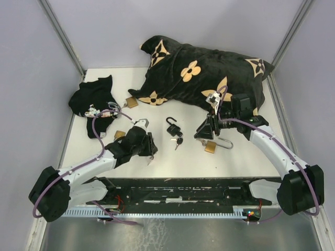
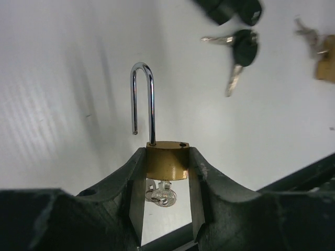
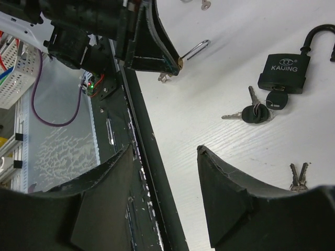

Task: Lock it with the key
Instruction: Pick up the lock from the center of the board.

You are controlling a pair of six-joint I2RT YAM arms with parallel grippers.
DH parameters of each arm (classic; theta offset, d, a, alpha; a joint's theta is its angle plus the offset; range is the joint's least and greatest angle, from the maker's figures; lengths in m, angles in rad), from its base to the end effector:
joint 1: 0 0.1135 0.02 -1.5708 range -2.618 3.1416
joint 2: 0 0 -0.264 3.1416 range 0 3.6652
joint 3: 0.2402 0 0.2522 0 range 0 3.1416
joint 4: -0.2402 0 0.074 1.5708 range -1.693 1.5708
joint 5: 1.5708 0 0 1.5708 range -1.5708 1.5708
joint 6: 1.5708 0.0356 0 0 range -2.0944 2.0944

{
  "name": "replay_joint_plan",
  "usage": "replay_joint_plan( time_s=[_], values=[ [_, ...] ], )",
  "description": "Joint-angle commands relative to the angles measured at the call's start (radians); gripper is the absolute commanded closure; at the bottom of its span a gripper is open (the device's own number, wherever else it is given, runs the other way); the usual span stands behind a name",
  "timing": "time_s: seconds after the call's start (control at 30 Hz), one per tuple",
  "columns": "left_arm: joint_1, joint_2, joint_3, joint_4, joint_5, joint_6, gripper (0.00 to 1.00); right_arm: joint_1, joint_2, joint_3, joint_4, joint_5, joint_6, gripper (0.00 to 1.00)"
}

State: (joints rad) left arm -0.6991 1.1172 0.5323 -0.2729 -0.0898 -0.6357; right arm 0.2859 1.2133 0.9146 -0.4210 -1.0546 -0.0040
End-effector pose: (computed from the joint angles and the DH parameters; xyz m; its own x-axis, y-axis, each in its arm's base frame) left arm 0.1653 -0.1348 0.1828 -0.8198 -0.0834 -0.5666 0.1359 0.9328 -0.3338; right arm 0.2294 0.0997 0.2857 -0.6293 -0.1870 -0.7543 -0.7692 0.2884 0.5703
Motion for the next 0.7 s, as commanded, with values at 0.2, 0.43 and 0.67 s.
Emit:
replay_joint_plan(
  time_s=[0.2, 0.43, 0.67],
  values=[
    [-0.022, -0.027, -0.201, 0.878, 0.373, -0.223, 0.94, 0.012, 0.055, -0.079, 0.302, 0.011, 0.202, 0.35],
    [-0.09, 0.098, -0.199, 1.168, 0.296, -0.403, 0.95, 0.034, 0.016, -0.19, 0.526, 0.009, 0.241, 0.17],
    [-0.218, 0.185, -0.148, 1.31, 0.051, -0.518, 0.97, 0.062, -0.018, -0.235, 0.613, 0.065, 0.212, 0.14]
  ],
)
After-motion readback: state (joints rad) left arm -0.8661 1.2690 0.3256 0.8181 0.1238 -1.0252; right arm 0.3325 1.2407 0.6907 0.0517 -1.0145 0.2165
